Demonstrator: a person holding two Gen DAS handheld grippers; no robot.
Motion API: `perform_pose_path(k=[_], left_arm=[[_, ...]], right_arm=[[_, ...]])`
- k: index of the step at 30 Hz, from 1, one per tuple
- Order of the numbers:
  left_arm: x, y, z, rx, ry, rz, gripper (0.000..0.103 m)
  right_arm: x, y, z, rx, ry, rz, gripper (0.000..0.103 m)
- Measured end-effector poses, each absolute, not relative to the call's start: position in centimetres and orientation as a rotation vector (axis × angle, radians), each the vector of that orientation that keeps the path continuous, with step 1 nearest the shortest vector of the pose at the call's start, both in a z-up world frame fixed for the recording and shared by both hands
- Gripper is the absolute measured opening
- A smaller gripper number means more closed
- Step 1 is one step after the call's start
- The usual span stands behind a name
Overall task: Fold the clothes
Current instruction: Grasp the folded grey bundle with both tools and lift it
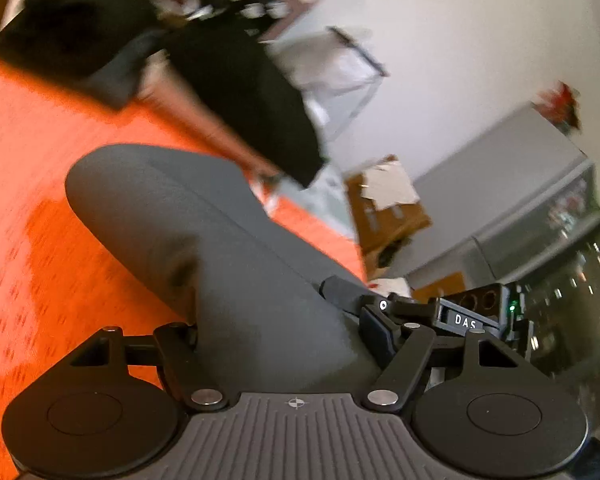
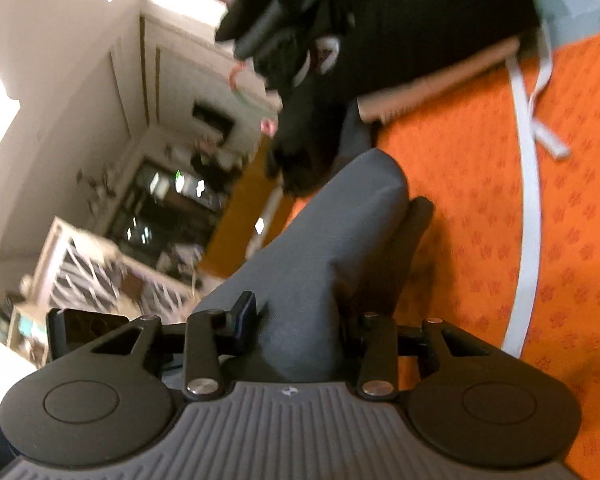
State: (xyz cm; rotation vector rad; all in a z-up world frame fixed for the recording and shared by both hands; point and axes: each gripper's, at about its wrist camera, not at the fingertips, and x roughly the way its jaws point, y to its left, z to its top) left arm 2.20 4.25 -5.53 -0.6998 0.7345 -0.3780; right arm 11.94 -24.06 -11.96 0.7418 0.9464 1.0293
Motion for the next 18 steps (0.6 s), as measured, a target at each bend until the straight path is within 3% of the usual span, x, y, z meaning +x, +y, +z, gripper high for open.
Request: perform_pose_path(k=[10, 18], left_arm=[[13.0, 1.3, 1.3, -0.638, 0.625, -0.642, 0.074], [23.4, 1.4, 4.0, -0.592, 0.591, -0.713, 0.074]], right_arm=[[14.9, -29.5, -2.2, 0.794, 0.631, 0.829, 0.045], [22.9, -29.3, 2.2, 0.719, 0.528, 0.743, 0.046]])
